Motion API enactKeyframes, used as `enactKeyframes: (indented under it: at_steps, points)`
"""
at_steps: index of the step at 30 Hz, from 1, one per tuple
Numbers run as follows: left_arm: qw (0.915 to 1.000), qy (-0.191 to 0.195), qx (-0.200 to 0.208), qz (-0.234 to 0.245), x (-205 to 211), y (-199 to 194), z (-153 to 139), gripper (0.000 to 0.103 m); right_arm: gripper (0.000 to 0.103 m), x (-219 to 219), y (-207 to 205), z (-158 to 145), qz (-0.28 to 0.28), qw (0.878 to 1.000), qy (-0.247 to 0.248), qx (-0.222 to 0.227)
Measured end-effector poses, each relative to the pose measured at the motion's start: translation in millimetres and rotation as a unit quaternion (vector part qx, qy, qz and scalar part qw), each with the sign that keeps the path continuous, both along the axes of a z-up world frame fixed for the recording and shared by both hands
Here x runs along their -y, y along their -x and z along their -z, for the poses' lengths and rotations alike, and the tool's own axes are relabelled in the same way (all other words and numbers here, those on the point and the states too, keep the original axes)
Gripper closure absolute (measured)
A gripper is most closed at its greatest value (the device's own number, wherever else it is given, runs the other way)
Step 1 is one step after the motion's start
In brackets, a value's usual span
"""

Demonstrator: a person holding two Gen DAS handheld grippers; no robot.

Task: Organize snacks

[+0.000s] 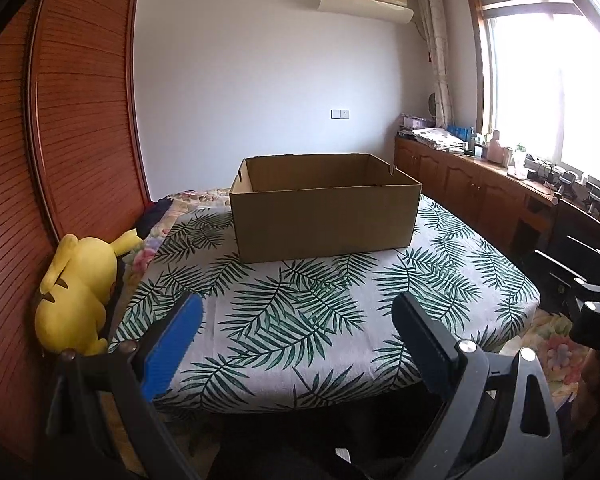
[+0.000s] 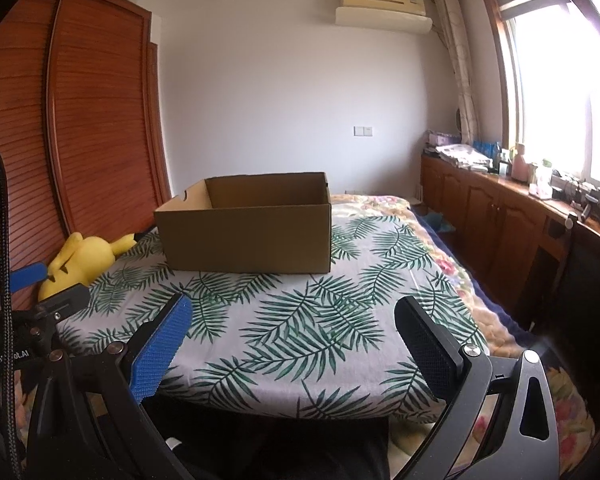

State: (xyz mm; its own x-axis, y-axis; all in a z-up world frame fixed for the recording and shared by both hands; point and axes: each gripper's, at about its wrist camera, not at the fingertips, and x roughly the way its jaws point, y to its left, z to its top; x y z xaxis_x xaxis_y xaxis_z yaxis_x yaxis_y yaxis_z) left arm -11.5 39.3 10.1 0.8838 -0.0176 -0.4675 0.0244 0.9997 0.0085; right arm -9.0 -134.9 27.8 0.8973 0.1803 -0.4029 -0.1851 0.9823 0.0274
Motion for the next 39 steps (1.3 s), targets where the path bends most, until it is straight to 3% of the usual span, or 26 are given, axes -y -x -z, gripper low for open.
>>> enactKeyframes:
  at_steps: [39]
  points:
    - [1.0,0.006,0.006,-0.005,-4.2,2.5,-0.6,0.006,0.0,-4.4,1.3,-0.2,-0.004,1.0,0.003,0.003]
